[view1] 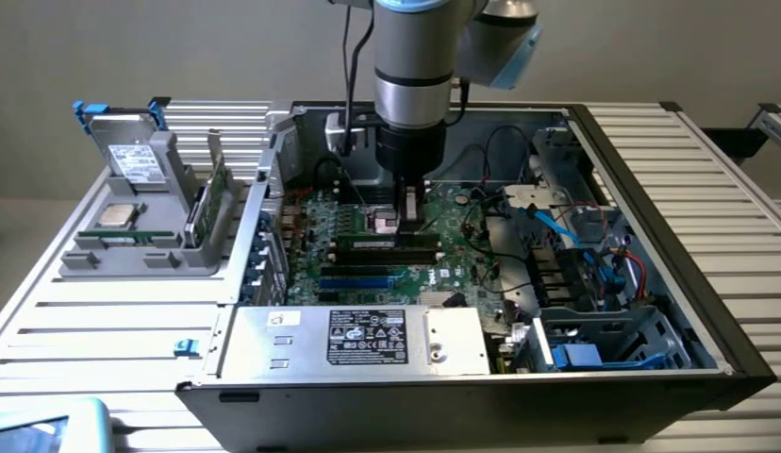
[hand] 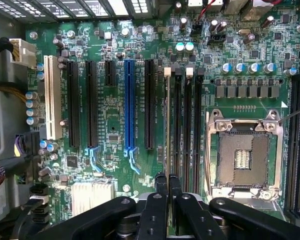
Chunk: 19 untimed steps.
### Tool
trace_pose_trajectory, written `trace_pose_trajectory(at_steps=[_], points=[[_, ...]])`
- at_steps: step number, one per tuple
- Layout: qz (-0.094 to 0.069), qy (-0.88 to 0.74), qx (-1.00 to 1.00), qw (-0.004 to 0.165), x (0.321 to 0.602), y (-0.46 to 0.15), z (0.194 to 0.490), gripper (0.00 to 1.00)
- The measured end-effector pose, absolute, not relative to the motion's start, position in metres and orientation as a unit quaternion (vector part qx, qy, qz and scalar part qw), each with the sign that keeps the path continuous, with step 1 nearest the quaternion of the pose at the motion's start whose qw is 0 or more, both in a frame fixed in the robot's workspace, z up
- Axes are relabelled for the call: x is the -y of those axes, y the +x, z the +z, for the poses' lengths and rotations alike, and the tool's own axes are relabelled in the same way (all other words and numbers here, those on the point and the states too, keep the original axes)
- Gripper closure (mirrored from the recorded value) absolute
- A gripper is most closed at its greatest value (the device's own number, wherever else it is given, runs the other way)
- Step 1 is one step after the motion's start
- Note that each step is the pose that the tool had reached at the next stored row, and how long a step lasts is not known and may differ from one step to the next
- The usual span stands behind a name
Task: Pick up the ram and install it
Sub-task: 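Insert the ram into the slot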
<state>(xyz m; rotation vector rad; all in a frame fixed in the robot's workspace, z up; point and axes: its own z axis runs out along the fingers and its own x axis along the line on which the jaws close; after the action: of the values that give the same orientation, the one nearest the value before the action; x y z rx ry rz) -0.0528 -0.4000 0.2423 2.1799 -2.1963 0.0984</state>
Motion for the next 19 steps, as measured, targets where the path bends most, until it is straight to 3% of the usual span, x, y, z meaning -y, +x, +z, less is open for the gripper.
trace_pose_trajectory(at_steps=[19], points=[[0.032,0.704,0.709,0.023,0.4008,-0.0542,0.2357,0.87]])
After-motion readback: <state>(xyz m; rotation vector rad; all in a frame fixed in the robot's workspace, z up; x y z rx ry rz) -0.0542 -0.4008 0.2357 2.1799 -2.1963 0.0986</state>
